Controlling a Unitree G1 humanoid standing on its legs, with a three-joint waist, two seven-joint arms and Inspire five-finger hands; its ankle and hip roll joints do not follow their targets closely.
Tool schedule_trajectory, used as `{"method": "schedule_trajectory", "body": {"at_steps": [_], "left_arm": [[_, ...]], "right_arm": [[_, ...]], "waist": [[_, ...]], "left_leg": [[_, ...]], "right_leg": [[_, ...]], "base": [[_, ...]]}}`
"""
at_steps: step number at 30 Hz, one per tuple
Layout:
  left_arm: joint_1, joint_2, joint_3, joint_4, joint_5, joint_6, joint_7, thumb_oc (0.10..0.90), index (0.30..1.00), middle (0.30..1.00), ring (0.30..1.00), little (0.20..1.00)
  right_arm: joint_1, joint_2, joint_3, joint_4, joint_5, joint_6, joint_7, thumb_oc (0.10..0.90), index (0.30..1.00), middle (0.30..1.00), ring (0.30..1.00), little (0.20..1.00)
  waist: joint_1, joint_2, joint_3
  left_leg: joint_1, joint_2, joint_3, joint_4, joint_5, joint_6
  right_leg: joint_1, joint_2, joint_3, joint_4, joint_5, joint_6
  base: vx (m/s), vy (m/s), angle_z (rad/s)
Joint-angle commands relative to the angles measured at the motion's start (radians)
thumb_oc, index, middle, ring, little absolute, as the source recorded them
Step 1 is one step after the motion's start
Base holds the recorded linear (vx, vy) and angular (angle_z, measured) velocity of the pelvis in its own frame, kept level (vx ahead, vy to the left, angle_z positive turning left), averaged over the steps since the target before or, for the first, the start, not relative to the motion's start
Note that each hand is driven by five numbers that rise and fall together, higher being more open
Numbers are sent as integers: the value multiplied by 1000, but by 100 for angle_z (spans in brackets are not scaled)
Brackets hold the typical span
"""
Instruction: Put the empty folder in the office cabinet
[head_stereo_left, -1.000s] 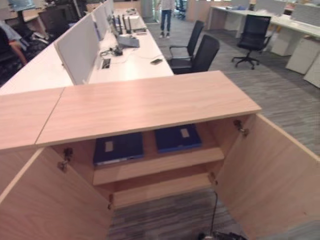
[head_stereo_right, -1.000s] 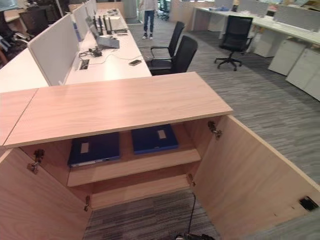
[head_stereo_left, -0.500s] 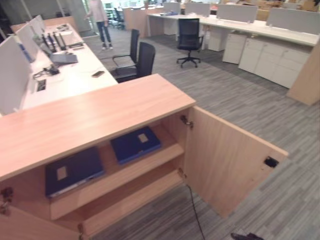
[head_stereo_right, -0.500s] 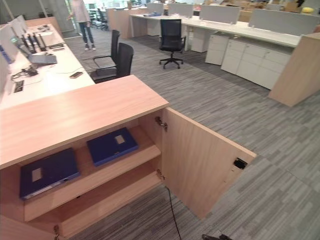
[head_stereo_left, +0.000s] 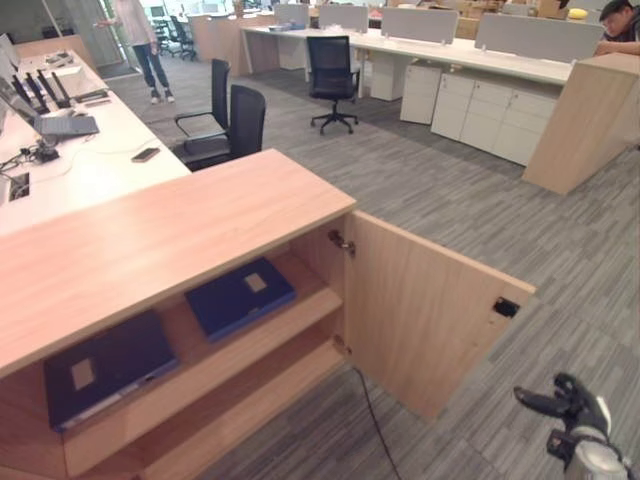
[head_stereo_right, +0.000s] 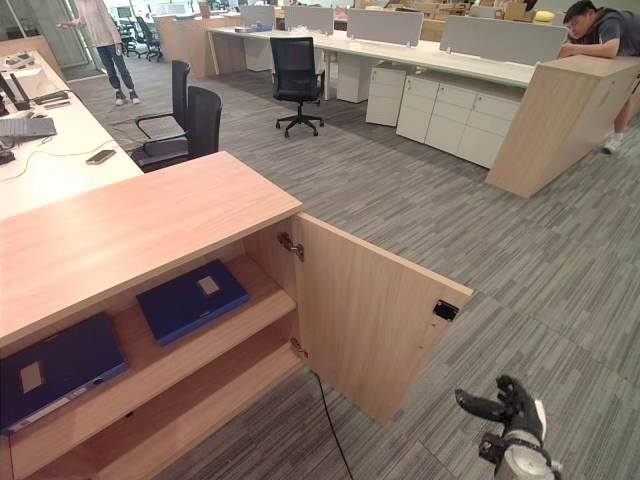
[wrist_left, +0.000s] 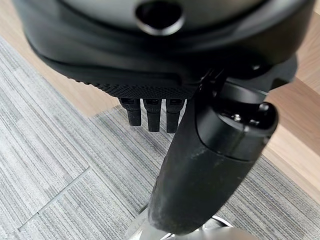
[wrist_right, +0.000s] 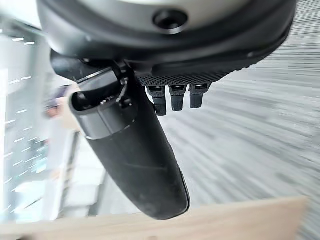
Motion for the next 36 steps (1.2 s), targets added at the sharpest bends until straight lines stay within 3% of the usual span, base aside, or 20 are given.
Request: {"method": "schedule_trajectory", "body": {"at_steps": [1,8,14,22,33,36], "left_arm": [[-80,-13,62,21,25,-24,-11,800,900,900,900,900],[-78,-15,57,18,26,-26,-28,800,900,900,900,900],[-70,-20,42,28,24,-24,-43,800,900,900,900,900],[-56,-15,19,32,30,-23,-63,800,900,900,900,900],[-53,-21,8,24,45,-19,-70,800,900,900,900,900],[-57,-22,4,16,52,-19,-65,800,900,900,900,900]], "right_arm": [[-100,-87,-51,-85,-29,-115,29,800,900,900,900,900],[-134,-101,-8,-199,82,-152,125,800,900,900,900,900],[-187,-96,37,-253,267,-162,228,800,900,900,900,900],[-298,-89,122,-220,364,-157,269,800,900,900,900,900],[-342,37,292,-388,496,-148,367,800,900,900,900,900],[-326,80,406,-539,532,-128,417,800,900,900,900,900]], "waist": [[8,-6,5],[13,1,-1],[27,1,-11],[55,-4,-25],[77,-4,-28],[80,-7,-24]], "left_leg": [[3,-3,-95,1,-85,-10],[5,-1,-97,-1,-79,-16],[2,0,-106,-1,-74,-23],[-6,0,-115,-1,-69,-27],[-8,1,-124,-1,-64,-31],[-9,2,-126,-1,-62,-33]], "right_leg": [[-8,42,-42,17,-70,28],[-3,45,-46,16,-74,24],[3,48,-55,12,-78,20],[3,49,-66,6,-76,17],[6,52,-76,6,-80,12],[9,50,-84,6,-79,10]], "base": [[-8,-16,-6],[2,-11,-4],[0,0,0],[0,0,0],[0,0,0],[9,1,-2]]}}
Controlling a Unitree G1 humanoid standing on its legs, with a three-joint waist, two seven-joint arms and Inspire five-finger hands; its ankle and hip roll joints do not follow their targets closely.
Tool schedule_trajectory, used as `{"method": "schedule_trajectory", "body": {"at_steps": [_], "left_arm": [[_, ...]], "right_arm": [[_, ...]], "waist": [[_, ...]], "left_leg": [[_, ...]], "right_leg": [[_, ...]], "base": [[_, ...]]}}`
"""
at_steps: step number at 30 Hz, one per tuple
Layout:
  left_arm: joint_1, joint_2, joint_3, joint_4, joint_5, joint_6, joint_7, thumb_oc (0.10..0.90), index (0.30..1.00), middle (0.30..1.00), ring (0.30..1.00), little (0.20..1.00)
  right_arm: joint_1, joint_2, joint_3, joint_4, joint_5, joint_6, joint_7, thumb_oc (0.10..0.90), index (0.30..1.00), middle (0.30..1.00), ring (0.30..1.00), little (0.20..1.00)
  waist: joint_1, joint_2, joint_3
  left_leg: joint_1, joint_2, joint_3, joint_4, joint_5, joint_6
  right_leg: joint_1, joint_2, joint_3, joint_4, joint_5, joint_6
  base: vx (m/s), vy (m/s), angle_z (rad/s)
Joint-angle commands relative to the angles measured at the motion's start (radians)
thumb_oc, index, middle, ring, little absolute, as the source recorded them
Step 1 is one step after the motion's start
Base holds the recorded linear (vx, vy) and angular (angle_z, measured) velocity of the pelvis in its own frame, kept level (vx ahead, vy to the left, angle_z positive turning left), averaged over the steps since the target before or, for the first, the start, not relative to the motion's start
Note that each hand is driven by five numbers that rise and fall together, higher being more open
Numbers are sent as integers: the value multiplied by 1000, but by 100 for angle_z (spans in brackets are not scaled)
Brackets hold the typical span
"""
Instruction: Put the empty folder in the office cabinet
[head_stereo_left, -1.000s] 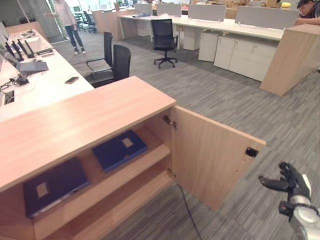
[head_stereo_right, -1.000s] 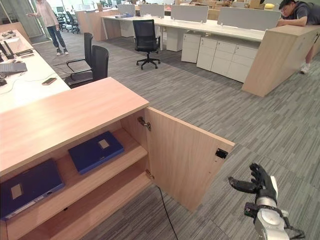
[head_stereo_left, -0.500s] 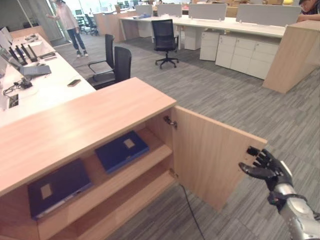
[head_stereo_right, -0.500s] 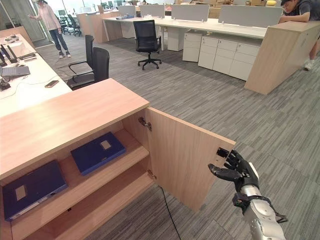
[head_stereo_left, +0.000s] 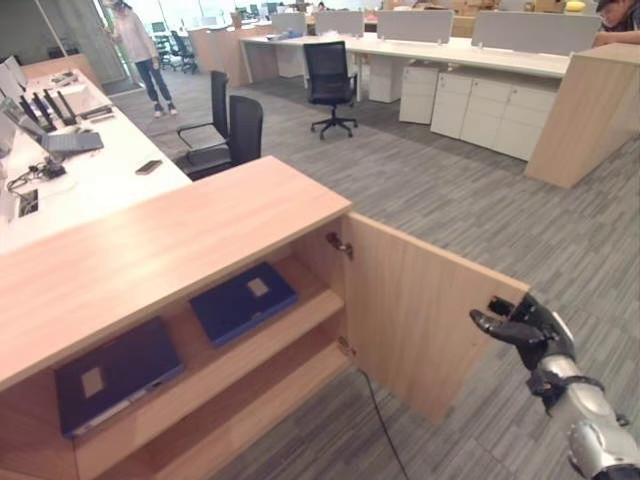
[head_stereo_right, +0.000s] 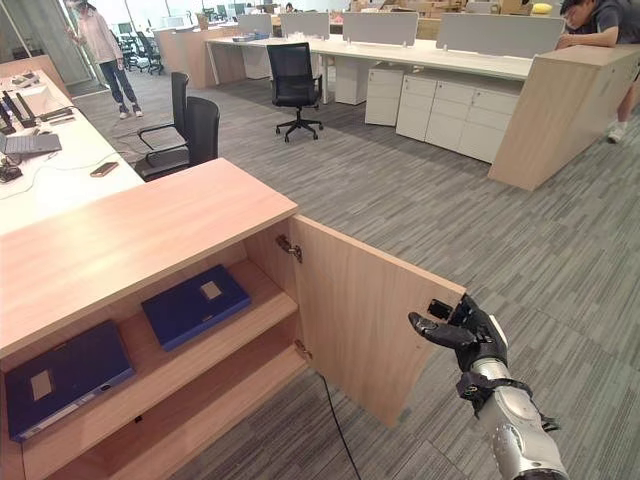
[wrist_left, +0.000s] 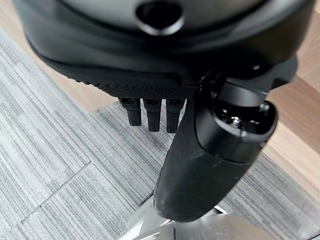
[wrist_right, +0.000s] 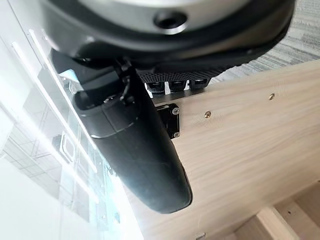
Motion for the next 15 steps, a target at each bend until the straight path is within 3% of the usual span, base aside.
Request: {"method": "schedule_trajectory", "body": {"at_steps": [1,6,9,13,15], "left_arm": [[-66,-7,-10,17,39,-18,-16,800,900,900,900,900],[-73,-10,-20,6,54,-22,-7,800,900,900,900,900],[-88,-17,-44,-11,53,-33,1,800,900,900,900,900],[-112,-25,-76,-20,46,-38,17,800,900,900,900,900],[-115,-25,-81,-19,47,-39,18,800,900,900,900,900]], "right_arm": [[-231,134,172,-322,87,-90,216,800,900,900,900,900],[-201,195,386,-397,136,-7,288,800,900,900,900,900],[-221,253,554,-331,141,56,320,800,900,900,900,900],[-243,330,683,-253,142,110,339,800,900,900,900,900],[-241,340,697,-234,144,115,340,800,900,900,900,900]], "waist": [[74,-43,-22],[82,-46,-17],[94,-49,-14],[105,-51,-6],[106,-51,-5]], "left_leg": [[-9,-13,-133,-1,-62,-34],[-9,-13,-137,-1,-59,-36],[-11,-14,-143,-1,-59,-37],[-15,-14,-155,-1,-57,-38],[-15,-15,-157,-1,-57,-39]], "right_leg": [[14,41,-87,7,-90,22],[15,38,-97,7,-87,19],[17,35,-103,7,-89,17],[18,31,-112,7,-91,14],[18,31,-116,7,-91,15]], "base": [[8,8,-5],[2,13,-18],[-7,22,-33],[-9,21,-2],[-2,17,42]]}}
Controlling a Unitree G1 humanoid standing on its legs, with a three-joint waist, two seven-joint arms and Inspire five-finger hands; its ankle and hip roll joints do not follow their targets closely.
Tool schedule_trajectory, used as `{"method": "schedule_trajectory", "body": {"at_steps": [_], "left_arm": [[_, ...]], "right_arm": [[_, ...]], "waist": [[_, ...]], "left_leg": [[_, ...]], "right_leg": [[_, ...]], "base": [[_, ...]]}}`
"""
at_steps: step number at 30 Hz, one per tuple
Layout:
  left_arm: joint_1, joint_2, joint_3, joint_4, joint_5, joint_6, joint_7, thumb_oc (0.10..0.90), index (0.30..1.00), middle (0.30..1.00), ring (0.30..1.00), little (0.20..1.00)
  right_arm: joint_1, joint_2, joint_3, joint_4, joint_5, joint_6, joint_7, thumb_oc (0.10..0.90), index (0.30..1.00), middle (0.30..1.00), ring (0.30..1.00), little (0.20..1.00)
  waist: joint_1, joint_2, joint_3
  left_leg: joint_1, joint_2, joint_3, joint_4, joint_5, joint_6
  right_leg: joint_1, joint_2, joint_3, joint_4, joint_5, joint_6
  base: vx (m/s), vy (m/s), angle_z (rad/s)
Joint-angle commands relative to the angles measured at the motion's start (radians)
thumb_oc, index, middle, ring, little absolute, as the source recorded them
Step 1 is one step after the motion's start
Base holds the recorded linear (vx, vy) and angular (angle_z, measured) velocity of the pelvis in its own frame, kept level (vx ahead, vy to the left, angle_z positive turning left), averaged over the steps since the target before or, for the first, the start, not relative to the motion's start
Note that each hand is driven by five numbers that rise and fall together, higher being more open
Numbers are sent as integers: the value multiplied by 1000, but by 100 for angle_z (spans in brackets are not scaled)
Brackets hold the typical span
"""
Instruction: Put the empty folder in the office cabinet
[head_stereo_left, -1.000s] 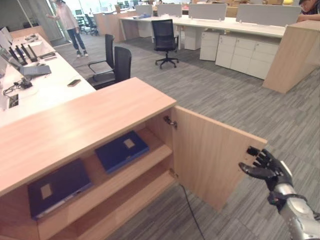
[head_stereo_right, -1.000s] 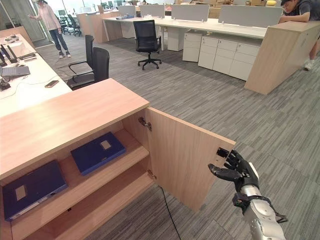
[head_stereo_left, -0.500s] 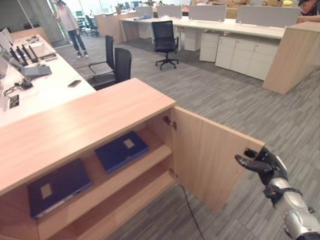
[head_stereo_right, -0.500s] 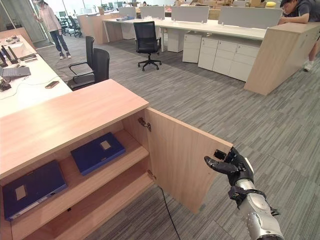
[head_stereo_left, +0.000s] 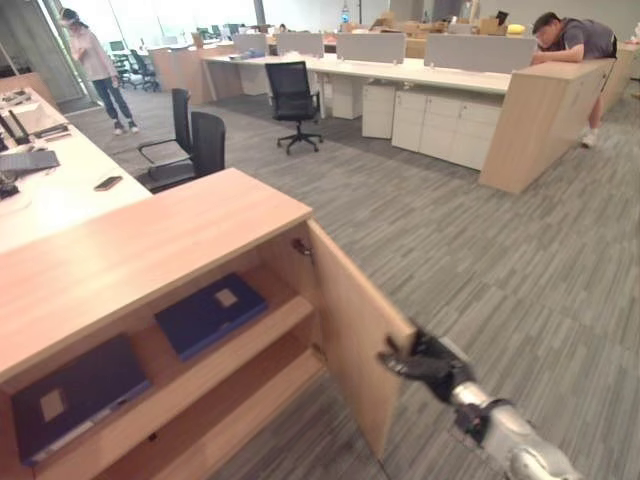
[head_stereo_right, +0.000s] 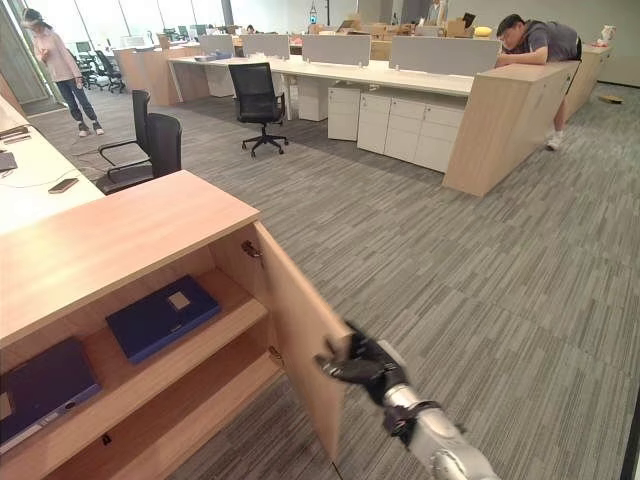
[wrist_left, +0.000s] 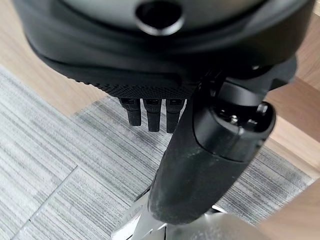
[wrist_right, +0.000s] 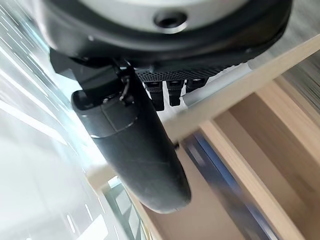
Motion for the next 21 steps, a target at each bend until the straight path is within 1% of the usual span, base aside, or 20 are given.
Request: {"method": "schedule_trajectory", "body": {"at_steps": [1,4,8,13,15,18,19,21], "left_arm": [[-97,-39,-26,7,14,-40,-2,800,900,900,900,900],[-105,-40,-41,7,17,-41,7,800,900,900,900,900],[-107,-41,-49,10,16,-41,16,800,900,900,900,900],[-102,-38,-50,8,3,-43,24,800,900,900,900,900],[-103,-38,-51,6,-1,-45,24,800,900,900,900,900],[-100,-36,-50,1,-17,-47,18,800,900,900,900,900],[-99,-32,-44,0,-31,-49,11,800,900,900,900,900],[-98,-28,-35,-1,-50,-49,-6,800,900,900,900,900]], "right_arm": [[-211,214,132,-60,46,11,173,800,900,900,900,900],[-188,249,143,-13,75,29,169,800,900,900,900,900],[-164,271,141,23,120,38,158,800,900,900,900,900],[-134,281,131,46,176,50,161,800,900,900,900,900],[-133,279,132,53,180,49,163,800,900,900,900,900],[-134,252,124,58,163,33,169,800,900,900,900,900],[-140,222,103,68,135,13,170,800,900,900,900,900],[-149,174,83,85,44,-3,178,800,900,900,900,900]], "waist": [[68,-49,40],[73,-50,43],[77,-50,44],[85,-51,44],[87,-52,44],[93,-53,46],[100,-53,49],[109,-54,60]], "left_leg": [[55,-59,7,0,-64,-27],[54,-61,-1,0,-62,-26],[52,-64,-9,0,-62,-27],[49,-65,-28,0,-59,-29],[47,-64,-33,0,-57,-31],[42,-61,-50,0,-52,-34],[37,-58,-64,0,-47,-38],[31,-54,-87,0,-39,-42]], "right_leg": [[74,-18,-13,7,-108,25],[76,-21,-19,7,-108,24],[80,-24,-26,7,-109,21],[86,-23,-35,7,-115,17],[86,-21,-35,7,-118,15],[92,-17,-46,7,-125,11],[93,-15,-55,10,-131,7],[98,-10,-71,18,-141,2]], "base": [[0,19,58],[-1,17,52],[-4,11,26],[0,-5,3],[4,-21,5],[9,-48,15],[2,-78,27],[-6,-73,38]]}}
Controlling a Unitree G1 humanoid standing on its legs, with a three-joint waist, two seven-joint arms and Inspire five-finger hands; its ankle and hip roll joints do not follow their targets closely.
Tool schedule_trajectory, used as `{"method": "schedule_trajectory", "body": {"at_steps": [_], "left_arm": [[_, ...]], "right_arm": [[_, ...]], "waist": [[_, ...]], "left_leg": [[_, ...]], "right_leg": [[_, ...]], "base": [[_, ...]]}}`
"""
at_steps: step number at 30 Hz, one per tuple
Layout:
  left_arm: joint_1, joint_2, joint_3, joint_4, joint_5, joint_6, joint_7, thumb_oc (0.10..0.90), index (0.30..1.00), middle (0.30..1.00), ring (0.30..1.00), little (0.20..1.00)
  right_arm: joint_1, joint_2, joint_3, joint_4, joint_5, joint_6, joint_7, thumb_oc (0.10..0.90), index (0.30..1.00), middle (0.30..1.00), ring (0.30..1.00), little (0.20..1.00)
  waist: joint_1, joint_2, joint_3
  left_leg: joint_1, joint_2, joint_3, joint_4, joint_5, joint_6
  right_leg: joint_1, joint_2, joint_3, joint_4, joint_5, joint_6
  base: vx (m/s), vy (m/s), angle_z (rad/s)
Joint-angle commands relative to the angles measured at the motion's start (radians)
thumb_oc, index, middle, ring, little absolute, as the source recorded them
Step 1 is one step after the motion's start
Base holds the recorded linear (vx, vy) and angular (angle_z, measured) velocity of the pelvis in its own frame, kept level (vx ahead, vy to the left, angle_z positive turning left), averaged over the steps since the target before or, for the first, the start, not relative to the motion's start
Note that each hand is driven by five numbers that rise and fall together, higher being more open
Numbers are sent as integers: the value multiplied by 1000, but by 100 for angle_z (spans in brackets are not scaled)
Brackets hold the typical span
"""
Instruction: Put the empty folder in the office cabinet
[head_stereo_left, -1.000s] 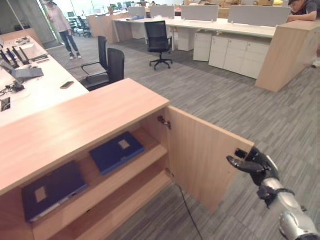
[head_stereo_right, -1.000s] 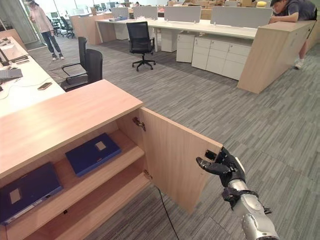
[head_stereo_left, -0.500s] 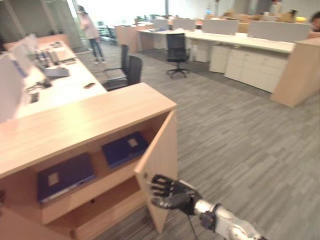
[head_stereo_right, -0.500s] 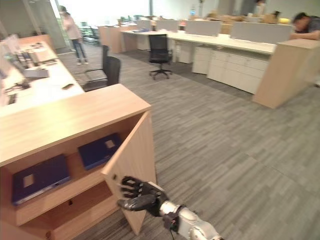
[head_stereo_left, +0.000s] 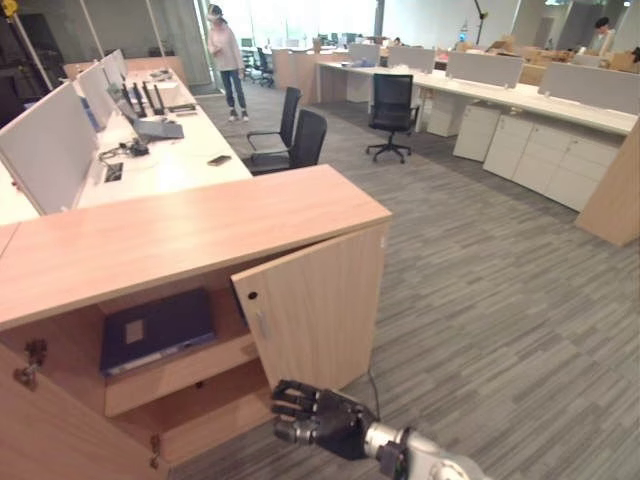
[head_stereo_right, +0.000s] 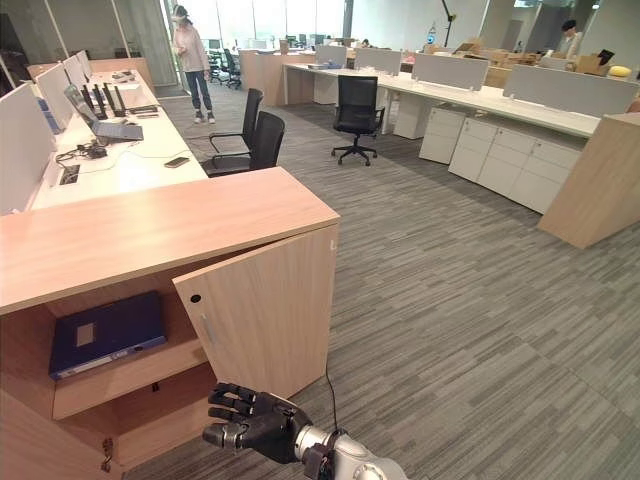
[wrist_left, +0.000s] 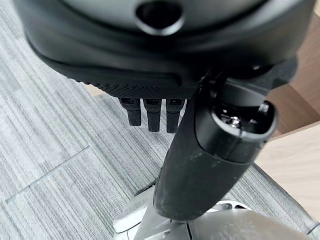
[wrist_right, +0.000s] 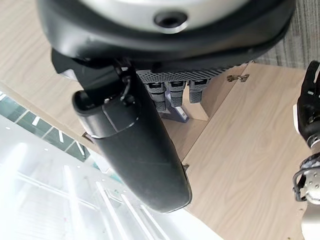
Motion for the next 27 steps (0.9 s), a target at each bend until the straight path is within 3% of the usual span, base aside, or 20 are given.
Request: {"method": "schedule_trajectory", "body": {"at_steps": [1,5,10,13,15,16,17,22,27], "left_arm": [[-109,-32,-5,21,-34,-44,-27,800,900,900,900,900],[-104,-27,7,22,-66,-45,-72,800,900,900,900,900],[-100,-29,-2,13,-96,-45,-80,800,900,900,900,900],[-103,-42,-11,14,-189,-55,-84,800,900,900,900,900],[-110,-45,-11,14,-212,-56,-84,800,900,900,900,900],[-124,-51,-10,12,-242,-59,-78,800,900,900,900,900],[-137,-57,0,7,-295,-59,-69,800,900,900,900,900],[-131,-62,51,8,-356,-63,-63,800,900,900,900,900],[-108,-56,110,-1,-430,-61,-75,800,900,900,900,900]], "right_arm": [[-109,43,-73,-41,-61,-109,63,800,900,900,900,900],[-70,-37,-137,44,-230,-86,63,800,900,900,900,900],[-6,-8,-229,249,-284,-89,20,800,900,900,900,900],[-12,90,-406,695,-364,-114,-102,800,900,900,900,900],[-23,110,-449,783,-369,-120,-122,800,900,900,900,900],[-35,120,-491,865,-395,-128,-150,800,900,900,900,900],[-53,128,-564,989,-396,-124,-193,800,900,900,900,900],[-53,131,-665,1146,-430,-113,-228,800,900,900,900,900],[-10,103,-748,1197,-437,-108,-243,800,900,900,900,900]], "waist": [[13,-35,74],[37,-34,100],[57,-31,130],[86,-24,168],[91,-23,174],[95,-23,184],[96,-24,193],[99,-19,173],[78,17,144]], "left_leg": [[62,-27,-10,0,-55,-30],[35,-14,-68,10,-33,-41],[-6,7,-127,36,-9,-54],[-42,33,-180,73,12,-69],[-54,36,-192,83,16,-72],[-79,40,-186,111,16,-73],[-83,59,-135,163,-14,-77],[-43,76,-63,212,-86,-64],[54,123,-4,153,-50,-91]], "right_leg": [[46,21,-11,17,-138,7],[44,30,-63,41,-161,-9],[39,42,-122,57,-180,-27],[55,64,-174,55,-202,-45],[55,64,-187,56,-205,-48],[51,60,-209,64,-209,-51],[55,53,-230,72,-231,-54],[49,39,-281,80,-242,-57],[39,25,-368,93,-249,-61]], "base": [[-11,-56,42],[-24,-91,36],[-24,-129,52],[-11,-141,45],[-52,-70,51],[-52,-90,48],[-39,-59,36],[-15,-9,40],[-15,81,86]]}}
